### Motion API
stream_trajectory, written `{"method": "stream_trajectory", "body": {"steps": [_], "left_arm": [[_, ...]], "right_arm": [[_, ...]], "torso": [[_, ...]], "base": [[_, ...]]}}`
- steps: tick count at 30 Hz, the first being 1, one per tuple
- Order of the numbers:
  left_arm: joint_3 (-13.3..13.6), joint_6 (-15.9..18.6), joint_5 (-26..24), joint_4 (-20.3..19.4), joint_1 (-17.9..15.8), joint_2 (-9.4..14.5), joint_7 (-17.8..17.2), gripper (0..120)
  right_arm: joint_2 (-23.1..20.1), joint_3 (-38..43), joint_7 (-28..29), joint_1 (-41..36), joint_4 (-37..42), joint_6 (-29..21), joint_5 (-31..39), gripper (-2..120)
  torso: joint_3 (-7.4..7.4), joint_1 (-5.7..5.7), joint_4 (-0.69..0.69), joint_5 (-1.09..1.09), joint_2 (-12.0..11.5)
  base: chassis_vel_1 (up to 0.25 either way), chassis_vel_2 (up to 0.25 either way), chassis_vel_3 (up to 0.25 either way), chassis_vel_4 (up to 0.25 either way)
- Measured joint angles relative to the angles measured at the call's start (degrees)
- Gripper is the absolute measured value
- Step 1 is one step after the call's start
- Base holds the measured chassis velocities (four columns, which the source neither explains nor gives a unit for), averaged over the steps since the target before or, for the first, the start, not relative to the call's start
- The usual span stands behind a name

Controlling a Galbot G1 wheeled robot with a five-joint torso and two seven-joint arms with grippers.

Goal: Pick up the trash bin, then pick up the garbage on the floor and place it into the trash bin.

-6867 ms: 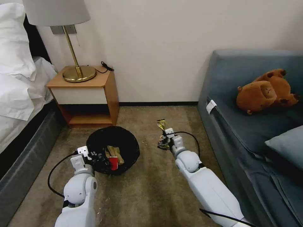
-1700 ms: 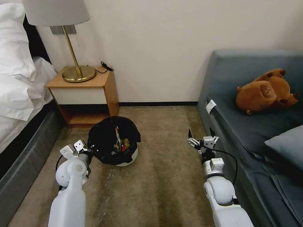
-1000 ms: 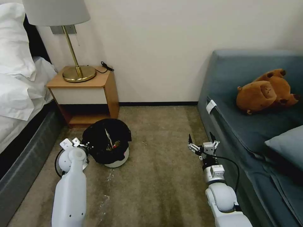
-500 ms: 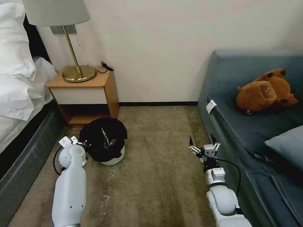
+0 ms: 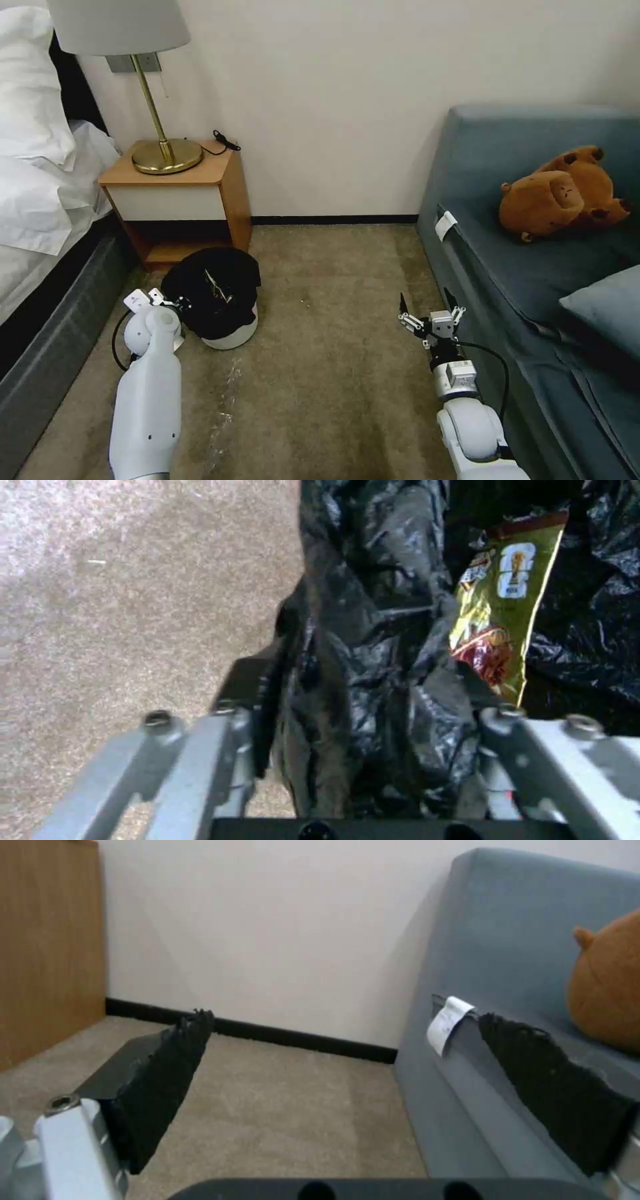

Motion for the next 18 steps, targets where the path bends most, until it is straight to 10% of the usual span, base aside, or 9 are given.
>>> {"method": "stream_trajectory", "body": {"steps": [10,18], "left_arm": [[0.02,-0.73,-0.06,-3.22,1.11,-0.16,-1.29,93],[0.33,-0.4,-0.14,-9.88,4.31,-0.34,-1.5,100]], "right_arm": [[0.41,-0.52,0.02,-1.05,-0.32,0.12,-0.02,100],[0.54,-0.35,0.6,-1.04,-0.44,-0.02,0.35,100]], "torso": [[0.0,0.0,0.0,0.0,0.0],[0.0,0.0,0.0,0.0,0.0]], "base": [[0.0,0.0,0.0,0.0],[0.0,0.0,0.0,0.0]]}}
